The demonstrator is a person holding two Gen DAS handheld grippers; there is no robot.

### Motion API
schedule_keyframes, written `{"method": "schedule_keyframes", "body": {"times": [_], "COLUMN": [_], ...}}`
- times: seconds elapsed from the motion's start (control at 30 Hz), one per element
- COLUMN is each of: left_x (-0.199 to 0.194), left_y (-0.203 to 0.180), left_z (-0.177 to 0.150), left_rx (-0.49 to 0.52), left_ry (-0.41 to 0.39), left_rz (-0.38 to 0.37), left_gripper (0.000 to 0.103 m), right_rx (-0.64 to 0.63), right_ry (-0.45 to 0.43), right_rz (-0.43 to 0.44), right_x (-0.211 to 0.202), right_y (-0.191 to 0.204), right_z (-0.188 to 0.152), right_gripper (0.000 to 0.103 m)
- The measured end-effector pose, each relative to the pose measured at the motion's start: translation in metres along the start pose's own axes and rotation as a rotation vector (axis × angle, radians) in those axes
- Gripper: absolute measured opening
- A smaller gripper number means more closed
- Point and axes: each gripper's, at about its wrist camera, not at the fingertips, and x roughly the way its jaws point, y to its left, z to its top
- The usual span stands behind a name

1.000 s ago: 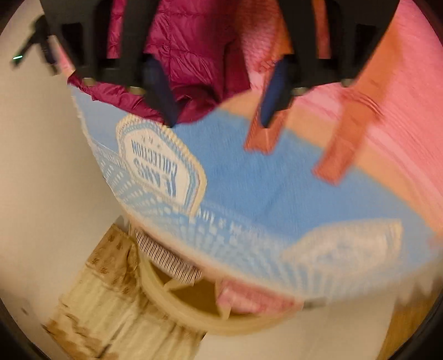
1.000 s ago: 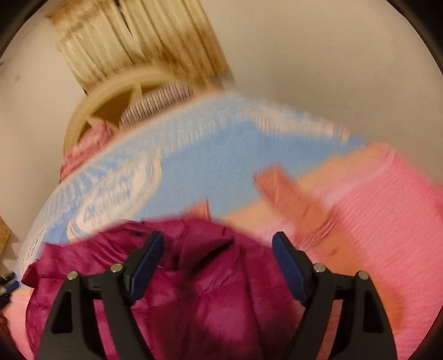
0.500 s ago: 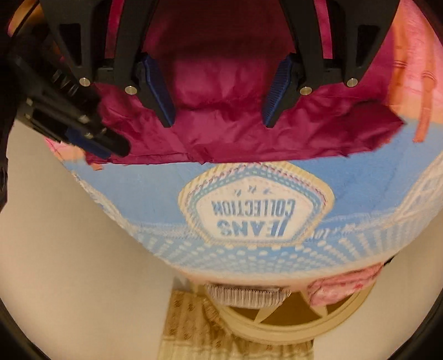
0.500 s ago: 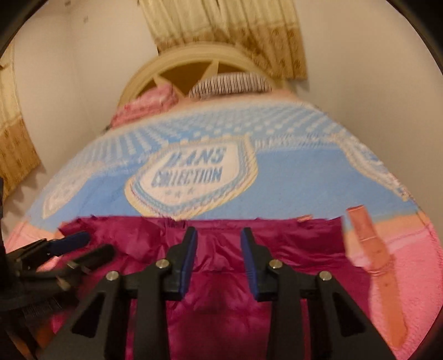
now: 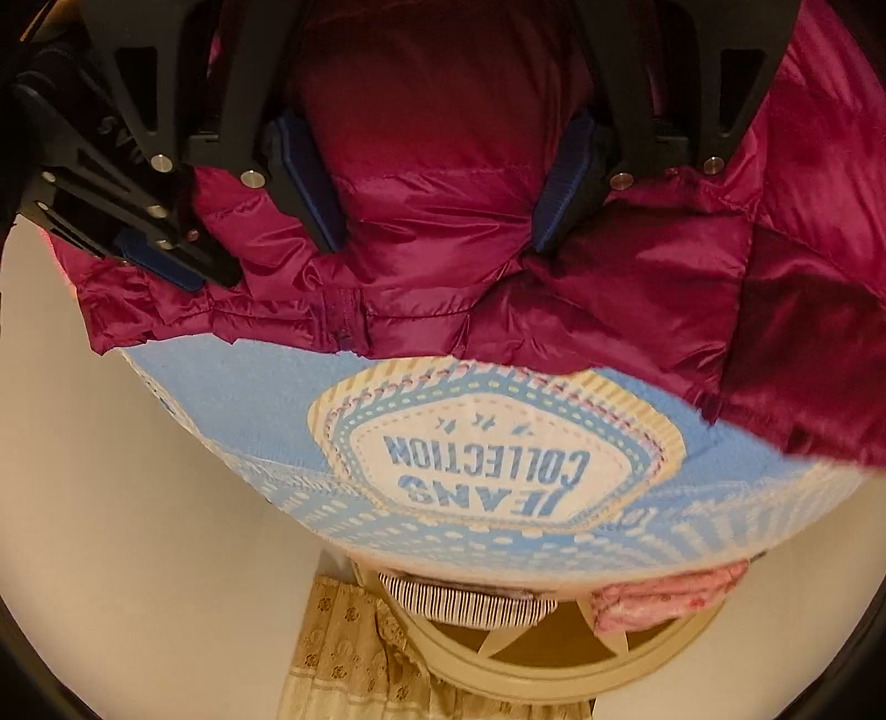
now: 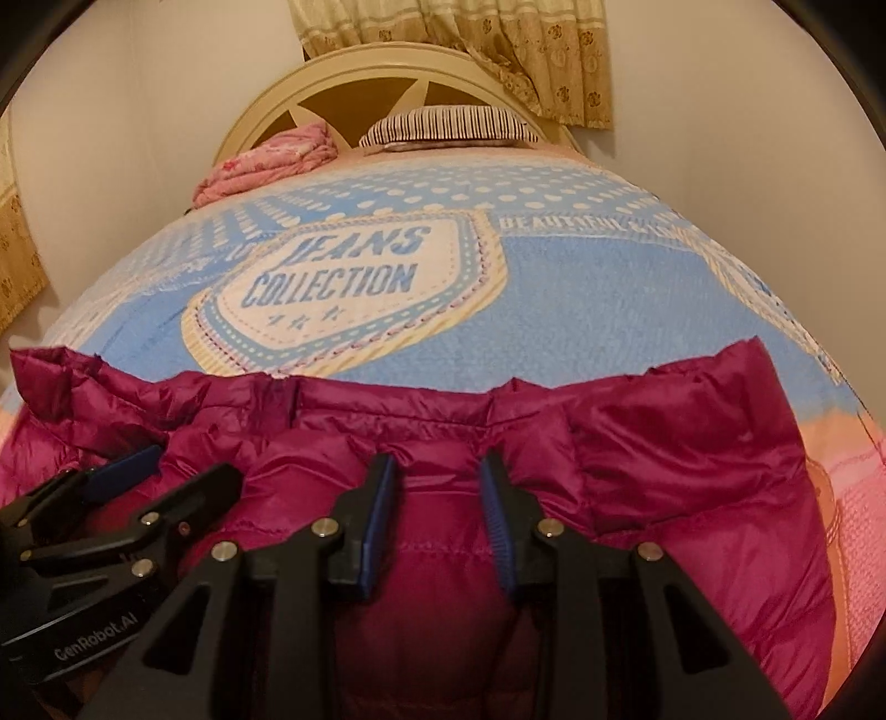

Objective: Fold large clothes

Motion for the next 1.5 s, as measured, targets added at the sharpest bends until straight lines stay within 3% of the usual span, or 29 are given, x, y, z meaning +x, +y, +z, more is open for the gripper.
{"method": "schedule_keyframes", "body": {"times": [0.13,0.2,0.3,0.43,0.53,0.67,0.77,0.9,1.07,1.13,1.27,1.4,1.47,1.5], "left_x": [0.001,0.002,0.001,0.000,0.001,-0.015,-0.043,-0.058,-0.029,-0.020,-0.014,-0.012,-0.014,-0.015], "left_y": [0.000,0.001,0.001,0.001,-0.001,0.001,0.026,0.082,0.141,0.147,0.136,0.138,0.137,0.138], "left_z": [-0.001,-0.001,-0.001,-0.002,-0.001,0.004,0.011,0.026,0.015,0.007,0.007,0.007,0.005,0.005], "left_rx": [0.001,-0.001,-0.001,0.002,0.011,0.045,0.025,-0.065,-0.240,-0.273,-0.219,-0.219,-0.220,-0.219], "left_ry": [0.009,0.009,0.006,0.004,0.016,0.068,0.024,-0.035,0.024,0.017,0.013,0.013,0.011,0.011], "left_rz": [0.007,0.005,-0.001,-0.008,0.004,-0.010,-0.012,0.145,0.276,0.253,0.312,0.308,0.306,0.306], "left_gripper": [0.071,0.071,0.071,0.071,0.071,0.071,0.071,0.071,0.072,0.077,0.079,0.079,0.079,0.079], "right_rx": [0.047,0.075,0.178,0.355,0.490,0.412,0.394,0.402,0.398,0.399,0.396,0.377,0.330,0.288], "right_ry": [-0.031,-0.058,-0.014,0.020,0.019,0.051,0.052,0.047,0.047,0.047,0.048,0.063,0.075,0.034], "right_rz": [-0.031,-0.111,-0.202,-0.185,-0.113,-0.167,-0.188,-0.178,-0.184,-0.183,-0.189,-0.214,-0.240,-0.232], "right_x": [-0.012,-0.022,-0.021,-0.015,-0.009,-0.004,-0.003,-0.005,-0.003,-0.004,-0.004,-0.004,-0.011,-0.025], "right_y": [-0.013,-0.031,-0.072,-0.118,-0.141,-0.127,-0.124,-0.129,-0.129,-0.129,-0.128,-0.124,-0.114,-0.103], "right_z": [0.007,0.010,0.006,-0.013,-0.025,-0.017,-0.015,-0.019,-0.020,-0.021,-0.020,-0.017,-0.009,-0.005], "right_gripper": [0.030,0.030,0.030,0.027,0.027,0.030,0.030,0.030,0.030,0.030,0.030,0.030,0.027,0.026]}}
